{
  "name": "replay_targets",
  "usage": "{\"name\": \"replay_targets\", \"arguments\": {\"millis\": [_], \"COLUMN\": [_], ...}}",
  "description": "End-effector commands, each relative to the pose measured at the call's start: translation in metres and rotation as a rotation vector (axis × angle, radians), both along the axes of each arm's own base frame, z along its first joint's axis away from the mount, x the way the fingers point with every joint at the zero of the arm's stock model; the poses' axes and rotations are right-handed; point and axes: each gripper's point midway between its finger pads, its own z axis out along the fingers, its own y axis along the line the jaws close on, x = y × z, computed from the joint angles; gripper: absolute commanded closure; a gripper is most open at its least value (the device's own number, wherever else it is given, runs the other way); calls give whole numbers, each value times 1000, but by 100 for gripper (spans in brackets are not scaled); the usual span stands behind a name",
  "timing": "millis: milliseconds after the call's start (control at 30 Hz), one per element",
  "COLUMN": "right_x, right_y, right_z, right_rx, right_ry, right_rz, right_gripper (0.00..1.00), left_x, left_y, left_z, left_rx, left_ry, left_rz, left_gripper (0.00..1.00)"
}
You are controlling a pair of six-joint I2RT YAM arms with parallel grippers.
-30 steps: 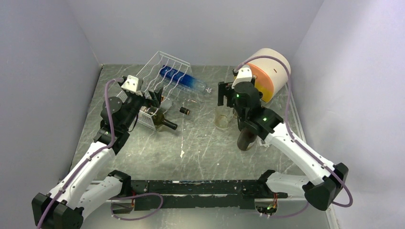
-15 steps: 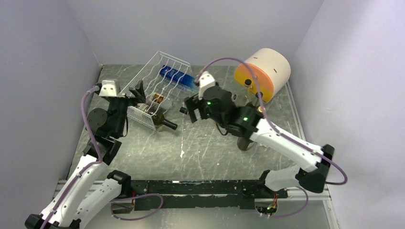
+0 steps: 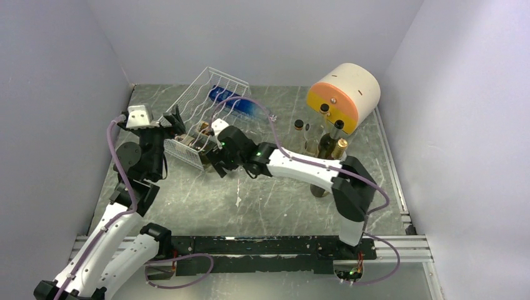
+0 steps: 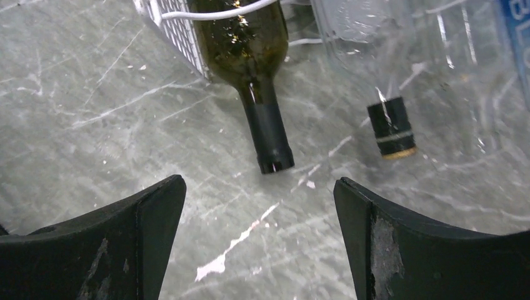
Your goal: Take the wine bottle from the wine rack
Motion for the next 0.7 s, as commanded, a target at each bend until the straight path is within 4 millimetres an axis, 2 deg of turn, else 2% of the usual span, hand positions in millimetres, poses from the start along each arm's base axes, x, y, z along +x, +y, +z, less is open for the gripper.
{"name": "replay_targets", "arguments": {"millis": [0, 267, 300, 400, 533, 667], "right_x": [19, 44, 45, 49, 55, 50], "right_y": [36, 55, 56, 55, 53, 54], "right_z": [1, -54, -67, -85, -100, -111], "right_rx": [67, 50, 33, 11, 15, 11], "right_ry": [-43, 18, 37, 57, 106, 120], "right_rz": [72, 177, 185, 198, 225, 280], "right_gripper": [6, 10, 11, 16, 26, 34], "left_x": [0, 3, 4, 5, 7, 7], "left_y": [6, 2, 1, 1, -1, -1], "left_z": [7, 5, 4, 4, 3, 3], "left_rx": [-3, 1, 1, 0, 4, 2], "left_ry": [-25, -20, -17, -16, -13, -11], "left_rz": [20, -6, -8, -12, -28, -29], "left_gripper": [5, 5, 5, 5, 5, 5]}}
